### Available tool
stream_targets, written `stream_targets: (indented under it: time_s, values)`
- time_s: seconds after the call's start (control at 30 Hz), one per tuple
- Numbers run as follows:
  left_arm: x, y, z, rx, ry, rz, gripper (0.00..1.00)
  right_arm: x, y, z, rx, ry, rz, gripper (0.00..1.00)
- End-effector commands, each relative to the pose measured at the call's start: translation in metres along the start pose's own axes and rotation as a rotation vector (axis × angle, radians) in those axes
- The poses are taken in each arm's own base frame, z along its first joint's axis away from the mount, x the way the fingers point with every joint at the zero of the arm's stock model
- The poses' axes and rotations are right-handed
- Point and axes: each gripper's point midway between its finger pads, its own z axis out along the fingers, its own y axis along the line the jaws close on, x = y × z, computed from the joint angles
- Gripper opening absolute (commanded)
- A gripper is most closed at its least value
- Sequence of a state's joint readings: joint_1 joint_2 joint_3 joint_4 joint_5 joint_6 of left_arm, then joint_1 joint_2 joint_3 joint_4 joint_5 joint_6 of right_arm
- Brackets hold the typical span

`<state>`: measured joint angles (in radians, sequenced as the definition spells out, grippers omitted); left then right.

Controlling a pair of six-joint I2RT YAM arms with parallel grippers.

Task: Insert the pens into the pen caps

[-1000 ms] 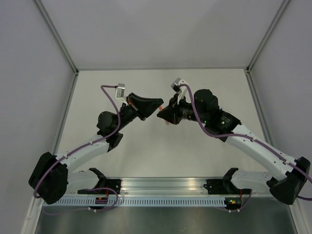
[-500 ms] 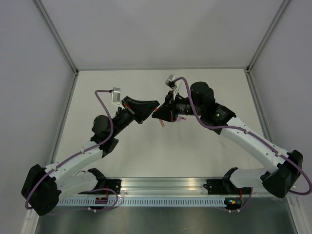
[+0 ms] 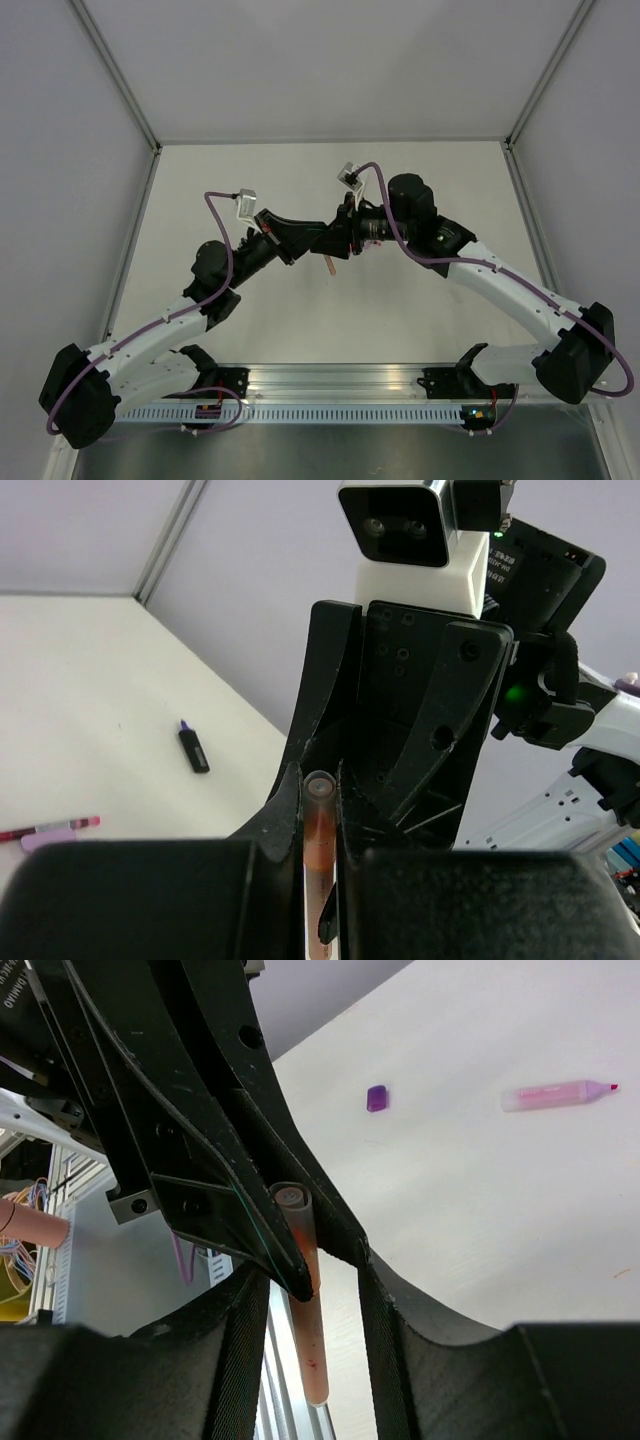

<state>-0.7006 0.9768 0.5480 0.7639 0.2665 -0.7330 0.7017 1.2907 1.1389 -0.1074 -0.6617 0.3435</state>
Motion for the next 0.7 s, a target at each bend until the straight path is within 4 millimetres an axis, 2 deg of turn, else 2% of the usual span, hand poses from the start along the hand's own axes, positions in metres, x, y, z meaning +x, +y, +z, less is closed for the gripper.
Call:
stream_targets:
  time_s: [0.0,0.3,0.47,0.57,0.67]
  values:
    - [0.054,-0.005,-0.014,0.041,0.211,-0.042,0.02,-0.021,-0.009,0.006,0.013,-0.111,-0.092,0.46]
    - [0.051,0.001,-0.016,0.008,0.193,-0.047,0.02,0.012,-0.004,0.006,-0.017,-0.081,-0.079,0.48]
    - [0.043,0.002,-0.021,-0.012,0.154,-0.038,0.02,0.024,-0.001,0.007,-0.023,-0.061,-0.068,0.49]
    - [0.038,0.002,-0.024,-0.023,0.127,-0.031,0.02,0.028,-0.003,0.004,-0.005,-0.066,-0.064,0.56]
    - [0.035,0.005,-0.026,-0.042,0.113,-0.032,0.02,0.032,-0.008,0.004,0.018,-0.069,-0.048,0.56]
